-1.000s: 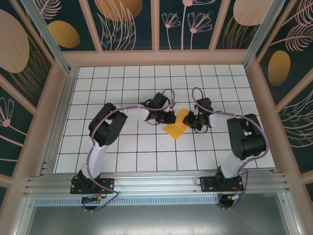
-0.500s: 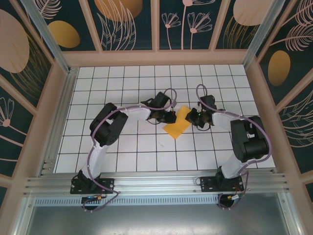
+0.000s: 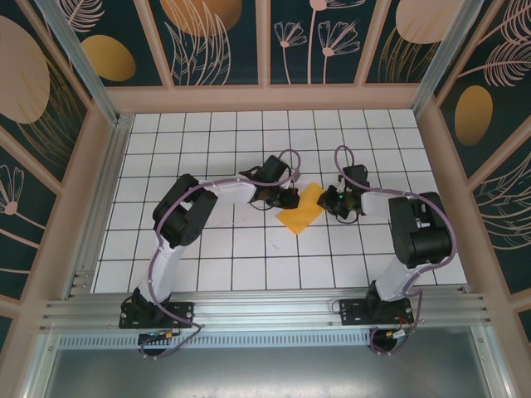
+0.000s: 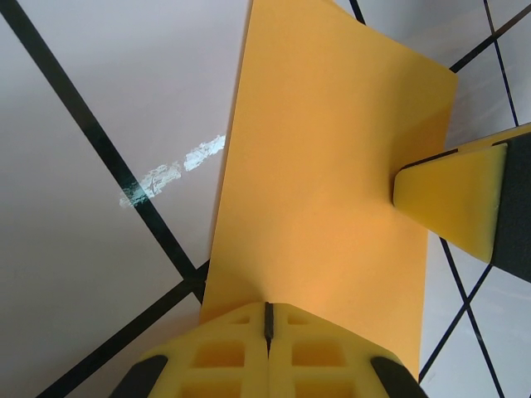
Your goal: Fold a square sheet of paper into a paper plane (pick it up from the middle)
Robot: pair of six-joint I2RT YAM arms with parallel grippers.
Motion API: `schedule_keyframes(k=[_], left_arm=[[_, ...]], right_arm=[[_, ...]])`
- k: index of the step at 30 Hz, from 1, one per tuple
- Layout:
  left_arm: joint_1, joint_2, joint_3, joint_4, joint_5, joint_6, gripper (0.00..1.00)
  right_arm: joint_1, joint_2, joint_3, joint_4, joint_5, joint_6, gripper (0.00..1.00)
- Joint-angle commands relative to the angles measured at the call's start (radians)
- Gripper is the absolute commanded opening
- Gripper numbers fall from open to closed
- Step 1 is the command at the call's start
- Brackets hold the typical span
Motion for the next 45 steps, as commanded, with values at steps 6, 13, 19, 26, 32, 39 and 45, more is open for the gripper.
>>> schedule_keyframes(k=[6, 13, 19, 26, 32, 39, 45], left_arm=[[0.004, 0.08, -0.018, -0.125, -0.103, 0.03, 0.01], [0.005, 0.086, -0.017, -0.123, -0.096, 0.032, 0.01], [0.003, 0.087, -0.017, -0.125, -0.096, 0.034, 0.02], [0.003, 0.085, -0.019, -0.128, -0.1, 0.035, 0.01], [0.004, 0.084, -0.018, -0.124, -0.095, 0.033, 0.01], [0.003, 0.088, -0.012, -0.122, -0.083, 0.031, 0.01], [0.004, 0.088, -0.01, -0.124, -0.081, 0.033, 0.01]], right_arm=[[-0.048, -0.055, 0.031, -0.047, -0.012, -0.038, 0.14], [-0.082, 0.034, 0.015, -0.005, -0.023, -0.044, 0.13], [-0.087, 0.071, 0.016, -0.067, 0.052, -0.046, 0.12], [-0.087, -0.053, 0.093, -0.105, -0.01, -0.054, 0.13], [-0.095, -0.001, 0.131, -0.112, -0.002, -0.068, 0.13], [-0.102, 0.082, 0.118, -0.08, 0.038, -0.068, 0.13], [-0.104, 0.126, 0.118, -0.107, 0.108, -0.066, 0.12]])
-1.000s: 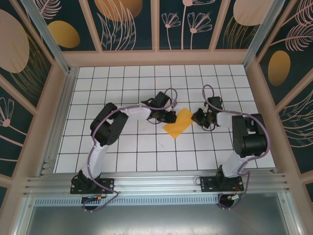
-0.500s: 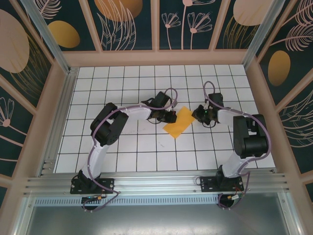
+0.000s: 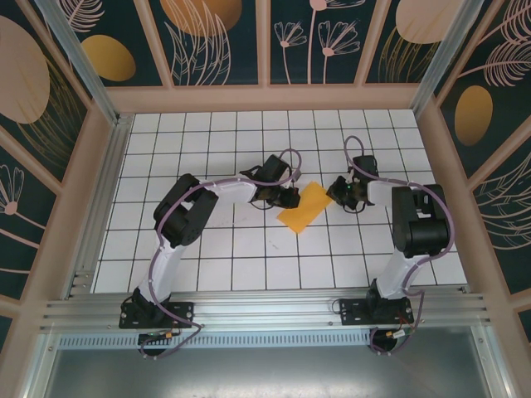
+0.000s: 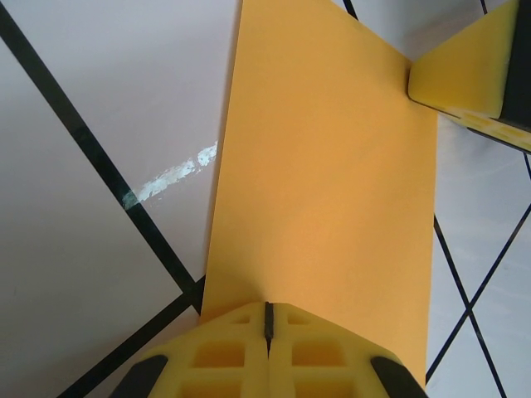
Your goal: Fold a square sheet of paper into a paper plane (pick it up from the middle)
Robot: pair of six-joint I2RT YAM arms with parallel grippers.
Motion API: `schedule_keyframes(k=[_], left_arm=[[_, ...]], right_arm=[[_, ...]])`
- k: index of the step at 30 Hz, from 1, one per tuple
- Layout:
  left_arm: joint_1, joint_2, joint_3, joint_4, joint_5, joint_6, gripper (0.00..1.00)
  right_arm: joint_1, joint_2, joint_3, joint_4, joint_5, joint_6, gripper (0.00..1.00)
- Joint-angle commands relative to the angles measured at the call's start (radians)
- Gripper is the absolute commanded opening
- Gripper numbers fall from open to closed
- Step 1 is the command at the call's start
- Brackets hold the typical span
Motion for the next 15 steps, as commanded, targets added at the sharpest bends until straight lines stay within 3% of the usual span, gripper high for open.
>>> schedule_keyframes(k=[1, 9, 15], left_arm=[[0.004, 0.079, -0.026, -0.12, -0.08, 0.021, 0.01], [0.003, 0.076, -0.023, -0.118, -0.077, 0.02, 0.01], [0.004, 0.074, -0.016, -0.117, -0.074, 0.02, 0.01]], right_arm=[[-0.01, 0.036, -0.003, -0.049, 0.088, -0.015, 0.12], [-0.007, -0.095, 0.027, -0.066, 0.009, -0.024, 0.14], [-0.008, -0.019, 0.022, -0.041, -0.008, -0.017, 0.13]])
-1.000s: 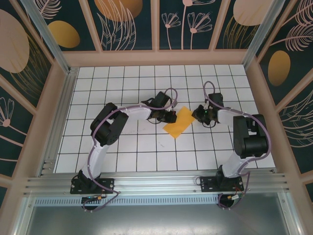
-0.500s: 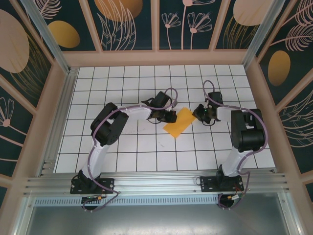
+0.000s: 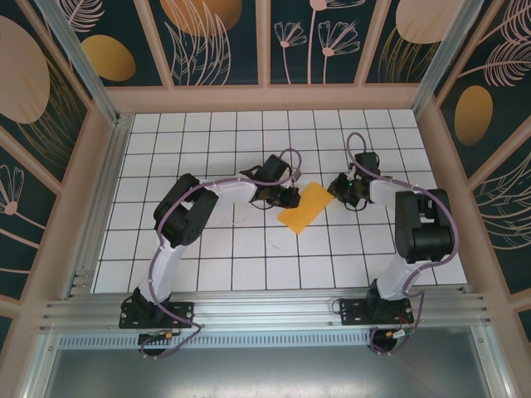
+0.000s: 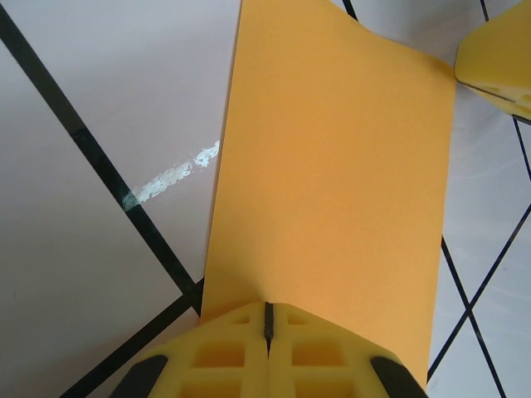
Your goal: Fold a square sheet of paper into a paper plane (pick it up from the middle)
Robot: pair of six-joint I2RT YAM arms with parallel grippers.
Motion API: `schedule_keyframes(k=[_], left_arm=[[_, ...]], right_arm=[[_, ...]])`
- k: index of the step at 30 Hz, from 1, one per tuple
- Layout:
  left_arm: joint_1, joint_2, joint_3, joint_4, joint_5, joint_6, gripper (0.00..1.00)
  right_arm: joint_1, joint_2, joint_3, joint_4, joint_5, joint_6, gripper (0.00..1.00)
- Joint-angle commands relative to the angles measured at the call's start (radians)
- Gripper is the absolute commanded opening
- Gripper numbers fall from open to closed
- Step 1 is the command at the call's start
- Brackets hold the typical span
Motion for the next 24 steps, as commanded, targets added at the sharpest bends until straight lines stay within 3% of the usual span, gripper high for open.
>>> schedule_keyframes(k=[1, 6, 13, 20, 24], left_arm=[[0.003, 0.072, -0.016, -0.119, -0.073, 0.02, 0.01], [0.004, 0.074, -0.012, -0.119, -0.066, 0.019, 0.01], [0.004, 0.068, 0.014, -0.107, -0.043, 0.016, 0.01], [0.004, 0.067, 0.041, -0.098, -0.039, 0.004, 0.01], [0.003, 0.068, 0.038, -0.08, -0.027, -0.002, 0.01]], right_arm=[[-0.006, 0.05, 0.006, -0.001, 0.009, -0.008, 0.13], [-0.008, 0.082, 0.02, -0.03, 0.064, -0.007, 0.13], [0.011, -0.017, 0.038, -0.059, 0.015, -0.034, 0.15], [0.138, -0.154, -0.061, -0.023, -0.032, 0.041, 0.15], [0.222, -0.24, -0.154, -0.017, 0.026, 0.127, 0.13]])
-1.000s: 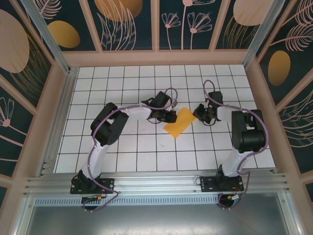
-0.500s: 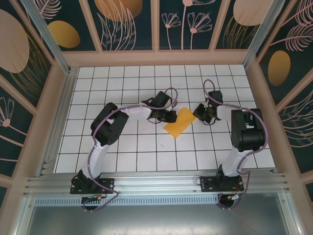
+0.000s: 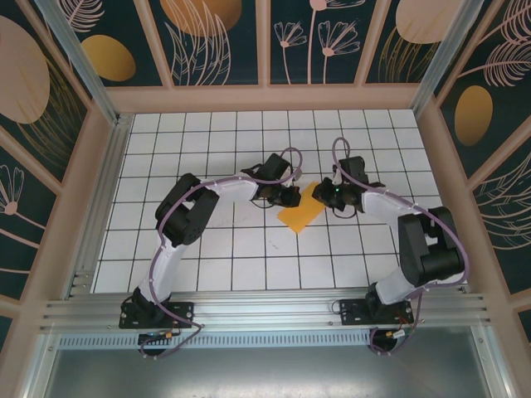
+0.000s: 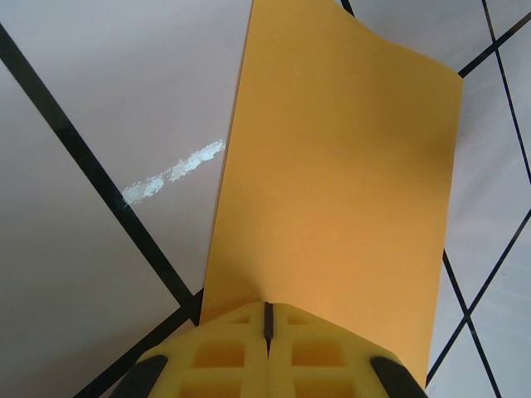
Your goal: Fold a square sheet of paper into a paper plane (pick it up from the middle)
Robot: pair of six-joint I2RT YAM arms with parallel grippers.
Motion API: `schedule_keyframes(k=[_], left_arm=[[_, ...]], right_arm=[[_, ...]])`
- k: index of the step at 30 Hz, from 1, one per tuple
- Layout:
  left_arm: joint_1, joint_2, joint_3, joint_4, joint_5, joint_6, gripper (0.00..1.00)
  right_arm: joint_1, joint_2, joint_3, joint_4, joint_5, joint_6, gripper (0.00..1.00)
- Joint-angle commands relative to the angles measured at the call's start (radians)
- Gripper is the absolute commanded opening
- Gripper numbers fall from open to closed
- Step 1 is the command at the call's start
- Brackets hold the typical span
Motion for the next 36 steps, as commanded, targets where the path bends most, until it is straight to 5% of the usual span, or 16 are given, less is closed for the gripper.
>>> schedule_keyframes(k=[1, 12, 36], left_arm=[[0.004, 0.053, 0.003, -0.046, -0.03, 0.0, 0.01], [0.004, 0.036, 0.011, -0.023, -0.004, 0.0, 0.02], [0.003, 0.052, 0.023, -0.026, -0.003, 0.0, 0.02]], right_arm=[[0.048, -0.068, -0.081, -0.008, 0.03, 0.086, 0.13], [0.122, -0.148, -0.233, 0.153, -0.108, 0.207, 0.13], [0.193, -0.024, -0.262, 0.247, -0.118, 0.234, 0.14]])
